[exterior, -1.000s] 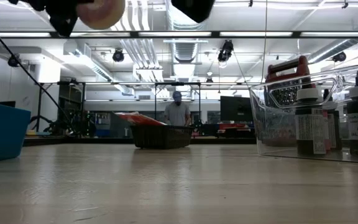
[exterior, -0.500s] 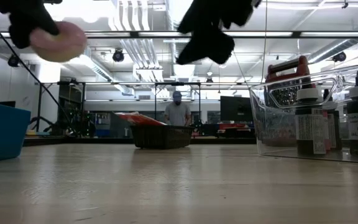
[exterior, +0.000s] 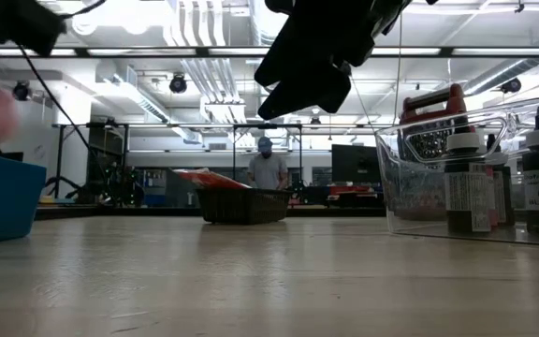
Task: Pick & Place Food Item
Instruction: Put the yellow donut into the blue bin
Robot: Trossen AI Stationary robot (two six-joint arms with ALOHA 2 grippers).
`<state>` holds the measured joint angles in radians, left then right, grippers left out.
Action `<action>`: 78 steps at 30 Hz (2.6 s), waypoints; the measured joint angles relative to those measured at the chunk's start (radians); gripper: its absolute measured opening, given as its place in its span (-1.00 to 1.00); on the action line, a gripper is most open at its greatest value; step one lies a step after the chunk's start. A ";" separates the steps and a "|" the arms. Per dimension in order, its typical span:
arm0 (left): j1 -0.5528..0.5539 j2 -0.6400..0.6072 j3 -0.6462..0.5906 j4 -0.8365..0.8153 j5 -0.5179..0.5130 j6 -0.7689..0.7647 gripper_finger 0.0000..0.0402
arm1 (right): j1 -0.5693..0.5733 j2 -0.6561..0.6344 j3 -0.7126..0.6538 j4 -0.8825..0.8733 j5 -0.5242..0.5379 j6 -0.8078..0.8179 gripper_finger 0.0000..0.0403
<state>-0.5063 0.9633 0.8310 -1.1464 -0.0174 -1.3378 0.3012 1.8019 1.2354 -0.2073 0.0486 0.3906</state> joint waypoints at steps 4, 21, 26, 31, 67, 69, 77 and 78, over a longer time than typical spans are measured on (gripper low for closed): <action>-0.028 0.047 0.000 -0.025 0.124 -0.071 -0.51 | 0.000 0.000 0.000 0.003 -0.001 -0.001 0.23; -0.179 0.225 0.008 -0.047 0.202 -0.365 -0.51 | 0.000 0.000 0.000 0.003 -0.003 -0.001 0.22; -0.177 0.266 0.006 -0.042 0.292 -0.319 -0.51 | 0.000 0.000 0.000 0.003 -0.003 -0.002 0.25; -0.176 0.281 0.004 -0.040 0.340 -0.267 -0.50 | 0.000 0.000 0.000 0.003 -0.003 -0.002 0.25; -0.168 0.277 0.005 0.081 0.253 -0.312 -0.50 | 0.000 0.001 0.002 0.005 0.117 -0.001 0.24; -0.168 0.277 0.006 0.081 0.256 -0.319 -0.50 | 0.000 0.001 0.002 0.005 0.117 -0.001 0.25; -0.168 0.276 0.006 0.081 0.270 -0.354 -0.50 | 0.000 0.001 0.002 0.005 0.117 -0.001 0.27; -0.168 0.276 0.008 0.080 0.275 -0.354 -0.50 | 0.000 0.001 0.002 0.006 0.117 -0.001 0.26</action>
<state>-0.6743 1.2396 0.8390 -1.0660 0.2573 -1.6920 0.3008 1.8027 1.2373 -0.2018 0.1658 0.3895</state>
